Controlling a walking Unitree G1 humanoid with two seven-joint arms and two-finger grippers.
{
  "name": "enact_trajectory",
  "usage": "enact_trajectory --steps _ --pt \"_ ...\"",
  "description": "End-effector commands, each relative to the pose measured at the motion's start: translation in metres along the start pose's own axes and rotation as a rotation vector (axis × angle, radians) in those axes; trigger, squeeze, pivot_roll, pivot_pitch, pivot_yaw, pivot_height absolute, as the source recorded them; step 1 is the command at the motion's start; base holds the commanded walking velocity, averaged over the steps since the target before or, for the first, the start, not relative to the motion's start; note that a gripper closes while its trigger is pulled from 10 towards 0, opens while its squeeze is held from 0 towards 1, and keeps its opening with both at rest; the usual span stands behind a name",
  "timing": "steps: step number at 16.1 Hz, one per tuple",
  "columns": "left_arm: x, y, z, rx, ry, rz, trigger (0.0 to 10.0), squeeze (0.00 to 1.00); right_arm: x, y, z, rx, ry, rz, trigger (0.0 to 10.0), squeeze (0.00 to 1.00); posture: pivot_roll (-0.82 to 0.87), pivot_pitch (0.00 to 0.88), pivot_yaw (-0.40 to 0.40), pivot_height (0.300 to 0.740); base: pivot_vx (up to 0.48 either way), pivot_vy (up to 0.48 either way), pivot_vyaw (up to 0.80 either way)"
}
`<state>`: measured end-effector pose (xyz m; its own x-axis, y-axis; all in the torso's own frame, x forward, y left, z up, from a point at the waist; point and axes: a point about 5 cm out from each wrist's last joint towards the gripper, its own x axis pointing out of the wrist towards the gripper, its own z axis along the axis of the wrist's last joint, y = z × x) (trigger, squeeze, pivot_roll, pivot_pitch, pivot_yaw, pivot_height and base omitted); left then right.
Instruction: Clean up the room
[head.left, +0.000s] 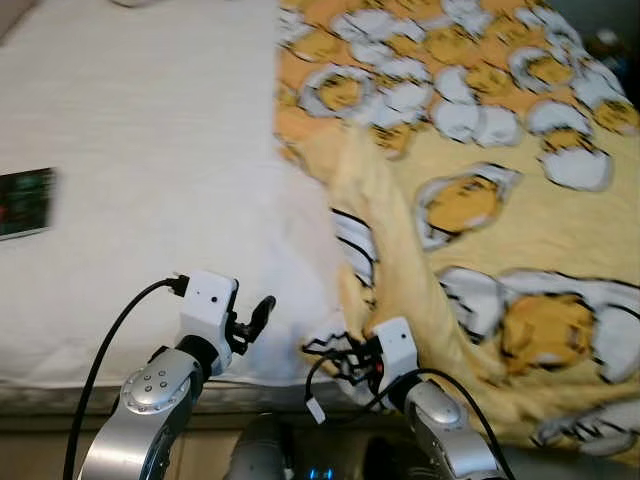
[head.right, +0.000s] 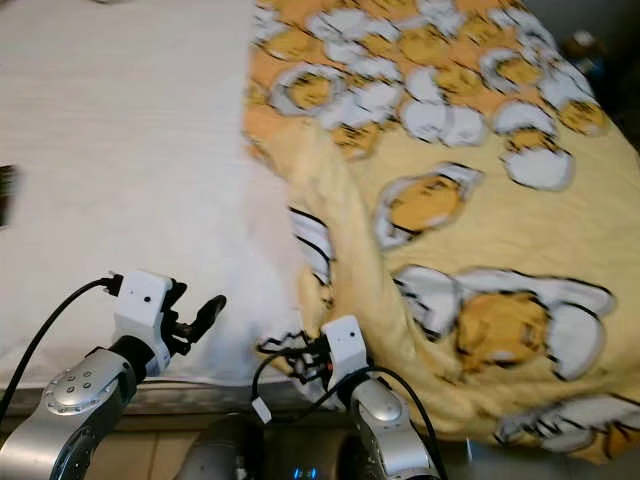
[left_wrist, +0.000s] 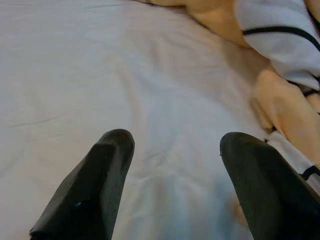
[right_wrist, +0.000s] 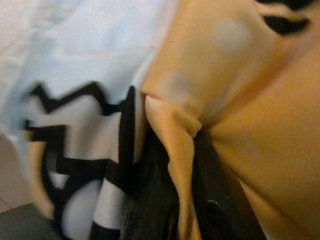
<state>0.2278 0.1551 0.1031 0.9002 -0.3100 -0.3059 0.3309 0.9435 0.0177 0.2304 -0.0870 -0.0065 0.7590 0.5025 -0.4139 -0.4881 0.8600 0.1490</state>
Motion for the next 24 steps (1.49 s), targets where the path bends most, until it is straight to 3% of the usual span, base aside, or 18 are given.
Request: enact_trajectory --steps 1,6,9,17,20,24 --pt "-0.001 0.003 -0.001 0.004 0.004 0.009 10.0 0.0 0.001 0.011 -0.005 -0.01 0.025 0.057 0.0 0.0 0.13 0.175 0.045 0.724 0.0 0.476 0.0" --pt "0.0 0.003 0.002 -0.002 -0.013 0.018 10.0 0.0 0.001 0.015 -0.007 -0.02 0.049 0.126 0.0 0.0 0.13 0.178 0.046 0.724 0.0 0.278 0.0" --pt "-0.001 0.001 0.001 -0.001 -0.011 0.013 10.0 0.0 -0.009 0.017 -0.032 -0.046 0.186 0.231 0.0 0.0 0.13 0.183 0.045 0.724 0.0 0.0 0.0" --pt "-0.003 -0.002 -0.002 -0.013 0.002 0.003 10.0 0.0 -0.043 0.002 -0.088 -0.094 0.44 0.294 0.0 0.0 0.13 0.189 0.043 0.724 0.0 0.0 0.0" --pt "-0.003 -0.001 -0.002 -0.01 0.003 0.004 10.0 0.0 -0.055 -0.011 -0.108 -0.134 0.516 0.23 0.0 0.0 0.14 0.191 0.044 0.724 0.0 0.0 0.0" --pt "-0.002 -0.001 -0.002 -0.003 0.002 0.003 10.0 0.0 -0.054 -0.016 -0.112 -0.158 0.515 0.138 0.0 0.0 0.14 0.194 0.049 0.724 0.0 0.0 0.0"
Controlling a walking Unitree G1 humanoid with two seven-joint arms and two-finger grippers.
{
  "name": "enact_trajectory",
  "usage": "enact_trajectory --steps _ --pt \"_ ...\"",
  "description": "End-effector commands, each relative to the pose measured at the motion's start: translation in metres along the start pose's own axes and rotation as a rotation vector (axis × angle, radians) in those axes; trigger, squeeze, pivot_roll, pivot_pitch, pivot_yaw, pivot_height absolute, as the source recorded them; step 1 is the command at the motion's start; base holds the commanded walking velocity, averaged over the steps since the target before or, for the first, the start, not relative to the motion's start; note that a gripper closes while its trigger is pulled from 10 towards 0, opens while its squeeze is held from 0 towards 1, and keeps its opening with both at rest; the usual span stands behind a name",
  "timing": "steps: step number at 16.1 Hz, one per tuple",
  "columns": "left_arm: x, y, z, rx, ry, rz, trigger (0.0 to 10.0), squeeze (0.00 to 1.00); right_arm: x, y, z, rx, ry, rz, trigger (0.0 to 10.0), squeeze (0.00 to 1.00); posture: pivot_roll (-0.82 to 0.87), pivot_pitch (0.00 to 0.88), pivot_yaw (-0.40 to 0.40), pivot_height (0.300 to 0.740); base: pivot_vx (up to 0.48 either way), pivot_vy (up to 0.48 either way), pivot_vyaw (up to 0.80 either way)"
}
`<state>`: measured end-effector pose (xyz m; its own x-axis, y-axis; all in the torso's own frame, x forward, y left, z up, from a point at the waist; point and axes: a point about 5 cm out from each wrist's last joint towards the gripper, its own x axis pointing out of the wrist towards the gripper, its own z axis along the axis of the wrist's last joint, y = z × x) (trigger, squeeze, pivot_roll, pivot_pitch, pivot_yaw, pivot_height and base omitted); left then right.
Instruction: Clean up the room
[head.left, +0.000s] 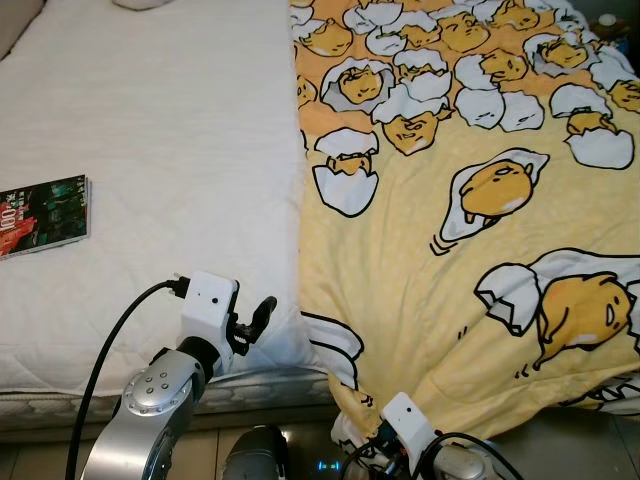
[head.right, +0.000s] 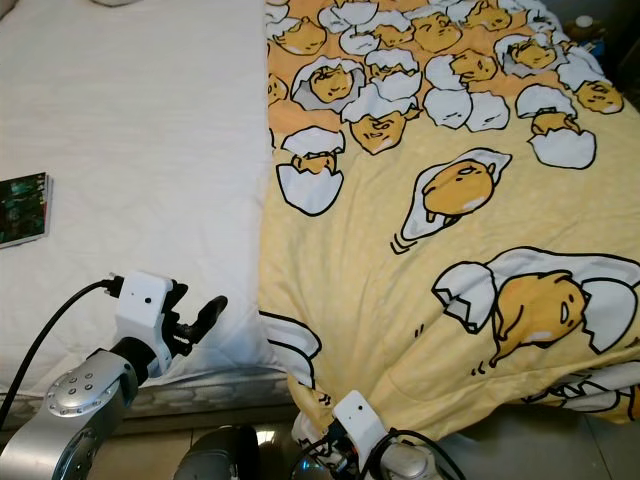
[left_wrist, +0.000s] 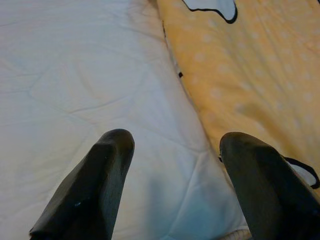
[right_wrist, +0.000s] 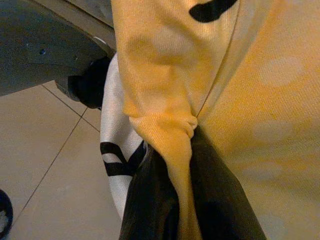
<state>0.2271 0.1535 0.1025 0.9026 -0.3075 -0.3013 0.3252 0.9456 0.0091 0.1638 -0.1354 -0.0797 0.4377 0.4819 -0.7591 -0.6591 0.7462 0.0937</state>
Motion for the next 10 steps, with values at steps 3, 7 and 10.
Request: enact_trajectory --steps 3,7,10 --pt "-0.0022 -0.0009 -0.0012 0.019 0.009 -0.009 10.0 0.0 0.0022 0.0081 -0.0159 -0.004 0.078 -0.018 0.0 0.0 0.15 0.193 0.053 0.724 0.0 0.0 0.0" --pt "-0.0028 -0.0009 -0.0004 0.014 0.003 -0.011 10.0 0.0 0.0064 0.0083 -0.0069 0.024 0.023 -0.037 0.0 0.0 0.15 0.189 0.049 0.724 0.0 0.0 0.0" --pt "-0.0018 -0.0049 -0.0002 0.029 0.006 -0.034 10.0 0.0 0.0063 0.008 -0.0089 0.033 0.03 -0.046 0.0 0.0 0.15 0.191 0.049 0.724 0.0 0.252 0.0"
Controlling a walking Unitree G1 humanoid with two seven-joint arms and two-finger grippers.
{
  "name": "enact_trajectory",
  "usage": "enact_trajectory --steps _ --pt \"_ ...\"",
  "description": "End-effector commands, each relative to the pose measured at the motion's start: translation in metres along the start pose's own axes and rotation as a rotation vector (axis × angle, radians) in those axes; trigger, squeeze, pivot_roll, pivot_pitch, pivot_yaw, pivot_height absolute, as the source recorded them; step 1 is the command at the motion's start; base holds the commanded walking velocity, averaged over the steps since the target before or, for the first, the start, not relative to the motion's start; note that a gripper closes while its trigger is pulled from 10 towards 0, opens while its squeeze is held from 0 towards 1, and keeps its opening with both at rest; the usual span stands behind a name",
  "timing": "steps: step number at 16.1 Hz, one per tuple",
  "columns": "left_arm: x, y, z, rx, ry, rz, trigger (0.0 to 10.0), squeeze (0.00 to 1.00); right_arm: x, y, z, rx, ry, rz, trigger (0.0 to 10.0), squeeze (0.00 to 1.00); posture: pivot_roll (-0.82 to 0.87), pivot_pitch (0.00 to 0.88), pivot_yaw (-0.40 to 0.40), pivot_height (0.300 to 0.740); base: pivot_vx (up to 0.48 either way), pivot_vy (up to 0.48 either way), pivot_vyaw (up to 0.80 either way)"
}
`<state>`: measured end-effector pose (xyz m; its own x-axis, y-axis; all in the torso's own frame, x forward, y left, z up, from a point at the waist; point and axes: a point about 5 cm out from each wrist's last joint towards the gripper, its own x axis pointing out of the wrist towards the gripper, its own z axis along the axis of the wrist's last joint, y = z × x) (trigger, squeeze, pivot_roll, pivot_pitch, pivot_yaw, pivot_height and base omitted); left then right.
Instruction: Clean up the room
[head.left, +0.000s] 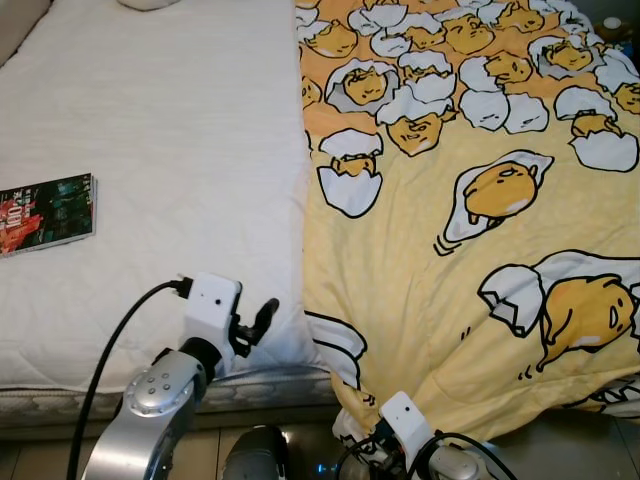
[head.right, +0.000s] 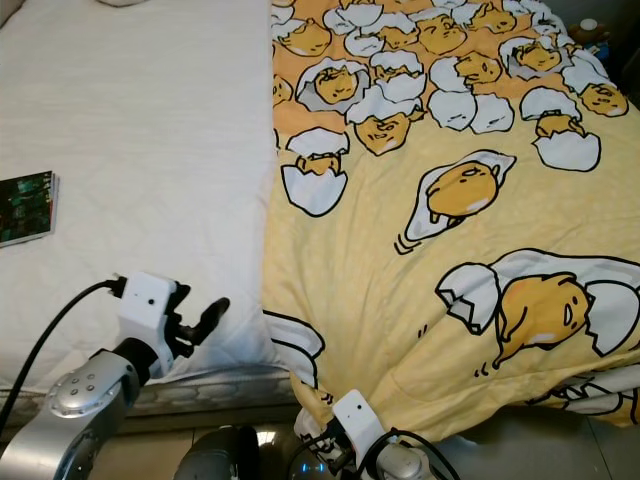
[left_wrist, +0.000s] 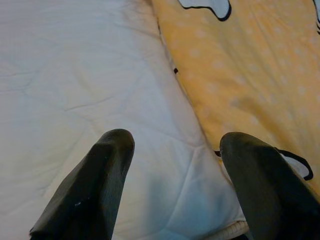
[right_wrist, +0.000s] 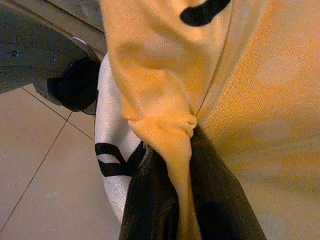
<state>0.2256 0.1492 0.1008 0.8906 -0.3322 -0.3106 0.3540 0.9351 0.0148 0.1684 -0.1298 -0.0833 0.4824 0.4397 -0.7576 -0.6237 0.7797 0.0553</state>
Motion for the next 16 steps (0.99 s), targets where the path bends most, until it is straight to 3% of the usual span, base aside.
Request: enact_trajectory --steps 1,3,12,16 --pt "-0.0019 -0.0008 0.001 0.01 -0.001 -0.009 10.0 0.0 -0.002 0.0059 -0.0127 0.026 0.042 0.009 0.0 0.0 0.15 0.19 0.05 0.724 0.0 0.454 0.0" --pt "-0.0016 -0.0031 0.0011 0.007 -0.005 -0.023 10.0 0.0 -0.0033 0.0025 -0.0139 0.036 0.043 -0.003 0.0 0.0 0.15 0.189 0.05 0.724 0.0 0.446 0.0" --pt "0.0019 -0.0042 0.0026 0.043 -0.011 -0.022 10.0 0.0 -0.0044 -0.0018 -0.0152 0.059 0.051 -0.023 0.0 0.0 0.14 0.177 0.048 0.724 0.0 0.0 0.0" --pt "0.0028 -0.0047 0.0024 0.044 -0.012 -0.021 10.0 0.0 -0.0047 -0.0029 -0.0156 0.067 0.053 -0.028 0.0 0.0 0.14 0.175 0.047 0.724 -0.284 0.0 0.0"
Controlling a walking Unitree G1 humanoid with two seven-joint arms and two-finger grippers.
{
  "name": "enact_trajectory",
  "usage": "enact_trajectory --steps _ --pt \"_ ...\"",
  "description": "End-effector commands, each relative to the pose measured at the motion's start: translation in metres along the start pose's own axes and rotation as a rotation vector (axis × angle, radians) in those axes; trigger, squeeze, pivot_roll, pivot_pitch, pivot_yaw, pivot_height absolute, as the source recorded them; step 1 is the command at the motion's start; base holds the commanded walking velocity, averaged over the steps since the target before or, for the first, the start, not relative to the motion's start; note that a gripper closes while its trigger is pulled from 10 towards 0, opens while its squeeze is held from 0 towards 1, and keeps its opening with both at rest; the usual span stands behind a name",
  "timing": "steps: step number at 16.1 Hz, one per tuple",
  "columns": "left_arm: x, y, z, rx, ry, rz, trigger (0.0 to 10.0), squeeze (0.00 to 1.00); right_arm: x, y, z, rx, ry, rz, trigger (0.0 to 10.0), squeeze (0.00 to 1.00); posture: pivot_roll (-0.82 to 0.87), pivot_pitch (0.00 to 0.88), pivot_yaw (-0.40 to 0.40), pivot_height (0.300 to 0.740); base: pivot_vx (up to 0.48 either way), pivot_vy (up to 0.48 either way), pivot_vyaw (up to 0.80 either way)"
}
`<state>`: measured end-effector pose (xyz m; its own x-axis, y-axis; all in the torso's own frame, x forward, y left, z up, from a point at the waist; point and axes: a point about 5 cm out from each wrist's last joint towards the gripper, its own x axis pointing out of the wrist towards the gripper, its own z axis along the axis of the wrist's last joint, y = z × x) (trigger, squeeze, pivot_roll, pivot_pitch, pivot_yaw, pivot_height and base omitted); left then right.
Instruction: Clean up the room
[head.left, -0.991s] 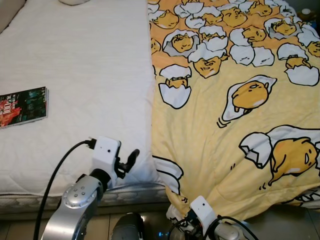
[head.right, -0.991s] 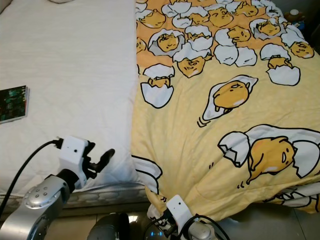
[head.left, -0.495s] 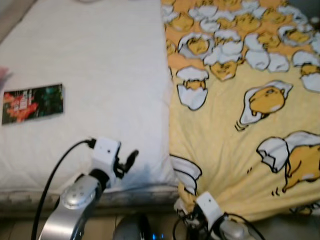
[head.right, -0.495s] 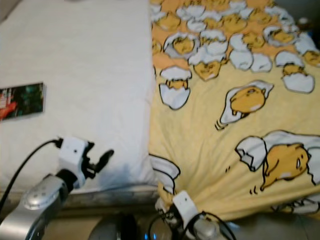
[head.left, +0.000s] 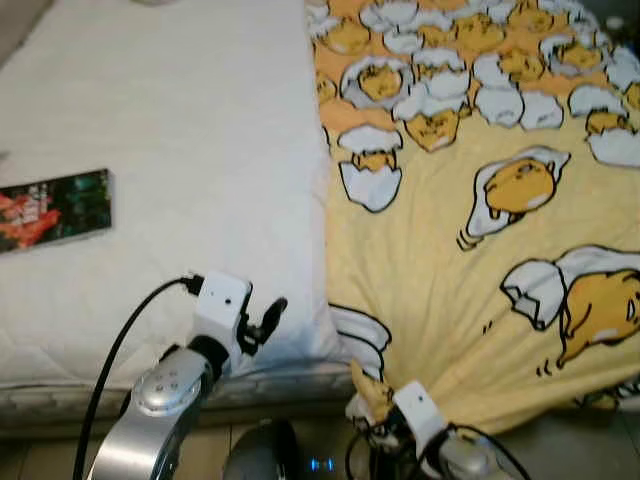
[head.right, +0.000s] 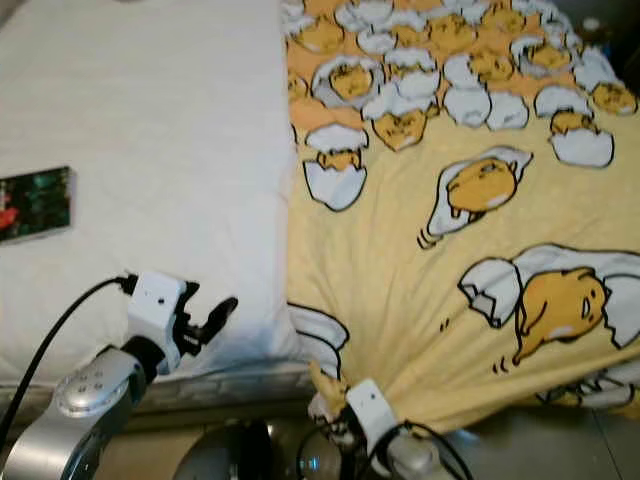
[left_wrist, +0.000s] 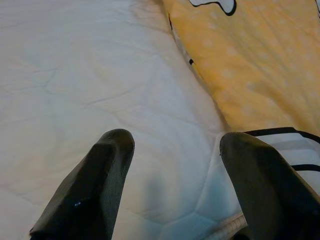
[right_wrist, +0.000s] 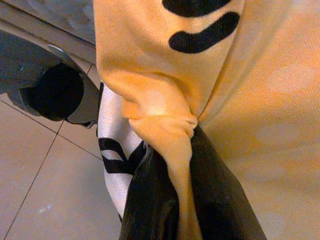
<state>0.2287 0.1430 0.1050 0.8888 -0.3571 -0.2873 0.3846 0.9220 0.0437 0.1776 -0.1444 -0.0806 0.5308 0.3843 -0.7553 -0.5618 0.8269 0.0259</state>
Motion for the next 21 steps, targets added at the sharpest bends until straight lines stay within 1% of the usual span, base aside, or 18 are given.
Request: enact_trajectory --steps 1,4,10,12,14,15,17,21 --pt "-0.0005 -0.0004 -0.0031 0.007 0.013 0.002 10.0 0.0 -0.0019 0.0129 -0.0175 0.025 0.065 0.042 0.0 0.0 0.14 0.176 0.047 0.724 -0.3 0.0 0.0" --pt "0.0 -0.001 -0.0026 0.003 0.006 0.0 10.0 0.0 -0.0022 0.0118 -0.0177 0.025 0.068 0.04 0.0 0.0 0.14 0.176 0.047 0.724 -0.281 0.0 0.0" --pt "0.0001 -0.002 -0.0028 0.001 0.007 -0.005 10.0 0.0 -0.0017 0.0096 -0.0155 0.023 0.065 0.031 0.0 0.0 0.14 0.179 0.049 0.724 0.0 0.0 0.0" --pt "-0.0001 -0.0022 -0.0031 0.0 0.008 -0.009 10.0 0.0 -0.0019 0.0098 -0.0172 0.015 0.082 0.039 0.0 0.0 0.14 0.179 0.049 0.724 0.0 0.0 0.0" --pt "-0.0004 -0.0023 -0.0034 -0.001 0.009 -0.009 10.0 0.0 -0.0022 0.0113 -0.0203 -0.009 0.108 0.046 0.0 0.0 0.14 0.179 0.049 0.724 0.0 0.0 0.0" --pt "-0.0008 -0.0019 -0.0028 0.001 0.01 -0.011 10.0 0.0 -0.002 0.0121 -0.0228 -0.022 0.138 0.039 0.0 0.0 0.15 0.19 0.057 0.724 0.0 0.0 0.0" --pt "-0.0014 -0.0009 -0.0014 0.004 0.011 -0.014 10.0 0.0 -0.001 0.0153 -0.0236 -0.039 0.165 0.069 0.0 0.0 0.16 0.197 0.063 0.724 0.0 0.0 0.0" --pt "-0.0044 -0.0011 -0.0017 0.008 0.017 -0.019 10.0 0.0 -0.0014 0.0094 -0.0254 -0.105 0.219 0.025 0.0 0.0 0.17 0.202 0.066 0.724 0.0 0.0 0.0"
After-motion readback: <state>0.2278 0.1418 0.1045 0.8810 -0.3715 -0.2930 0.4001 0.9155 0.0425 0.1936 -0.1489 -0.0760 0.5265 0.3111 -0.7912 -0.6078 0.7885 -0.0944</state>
